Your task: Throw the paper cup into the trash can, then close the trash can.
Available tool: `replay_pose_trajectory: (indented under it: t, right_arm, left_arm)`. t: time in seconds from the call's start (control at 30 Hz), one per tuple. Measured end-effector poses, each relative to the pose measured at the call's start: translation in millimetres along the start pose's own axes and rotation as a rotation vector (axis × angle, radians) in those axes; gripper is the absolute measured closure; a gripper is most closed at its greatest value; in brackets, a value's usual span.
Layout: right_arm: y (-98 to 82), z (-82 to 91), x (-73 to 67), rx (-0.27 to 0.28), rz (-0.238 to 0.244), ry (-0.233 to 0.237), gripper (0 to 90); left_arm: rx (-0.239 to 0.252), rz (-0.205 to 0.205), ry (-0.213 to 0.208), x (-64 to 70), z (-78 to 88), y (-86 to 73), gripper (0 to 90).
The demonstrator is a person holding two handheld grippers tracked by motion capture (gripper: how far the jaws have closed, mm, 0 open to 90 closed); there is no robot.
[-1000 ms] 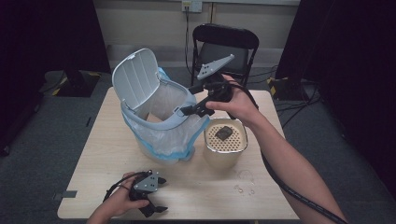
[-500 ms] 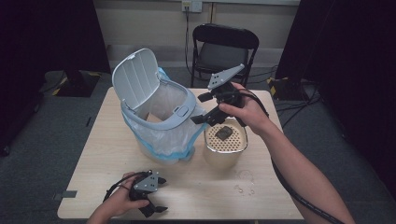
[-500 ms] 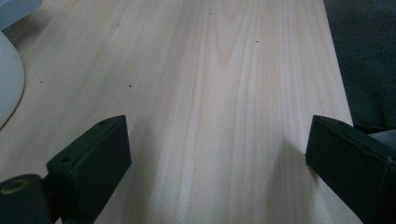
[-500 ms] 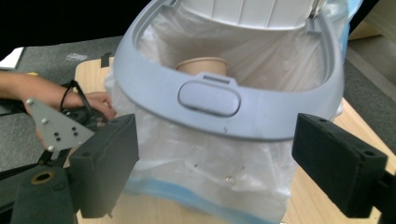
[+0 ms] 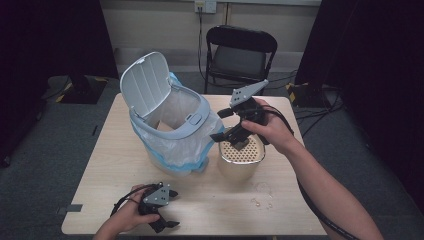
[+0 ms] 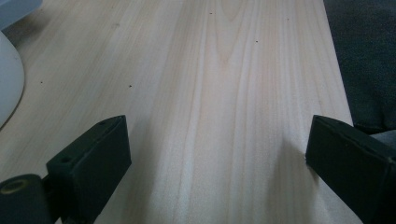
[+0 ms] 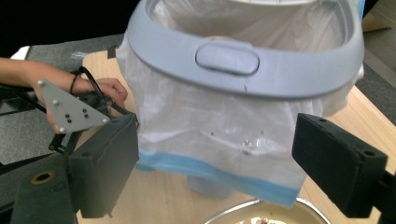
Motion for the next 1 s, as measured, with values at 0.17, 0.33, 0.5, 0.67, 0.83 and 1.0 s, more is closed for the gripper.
replay_pose_trajectory:
  t: [0.17, 0.33, 0.5, 0.67, 0.83, 1.0]
  right_arm:
    - [-15.6, -2.3, -2.7, -0.002, -0.019, 0.012, 14.5]
    - [-29.0, -1.4, -5.3, -0.013, -0.019, 0.007, 14.5]
    - [-39.8, 1.2, -9.6, -0.016, -0.024, 0.011, 14.5]
    - [-47.9, 1.7, -14.9, -0.018, -0.025, 0.019, 14.5]
    - [-61.9, 1.2, -21.5, -0.010, -0.038, 0.029, 14.5]
    - [-71.7, 1.2, -24.9, -0.010, -0.043, 0.035, 14.5]
  left_arm:
    - [0.004, 0.002, -0.001, 0.0, -0.3, -0.1, 6.1]
    - [0.006, -0.001, 0.000, -0.2, -0.5, -0.2, 6.0]
    - [0.002, 0.000, 0.000, -0.1, -0.3, -0.2, 6.0]
    - [-0.001, 0.005, -0.002, 0.3, -0.3, -0.2, 6.0]
    - [-0.004, -0.004, -0.003, -0.4, -0.1, -0.4, 6.0]
    - [-0.004, -0.003, -0.003, -0.4, 0.0, -0.3, 6.0]
Point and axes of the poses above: each handheld gripper's, and its own axes: z roughly backward along the jaws, y roughly out of its top, x roughly to its right, the point moved 1 cm from there along -z, roughly forward along the jaws, and after that the axes turned 5 degrees about -x, right-handed, at the moved point
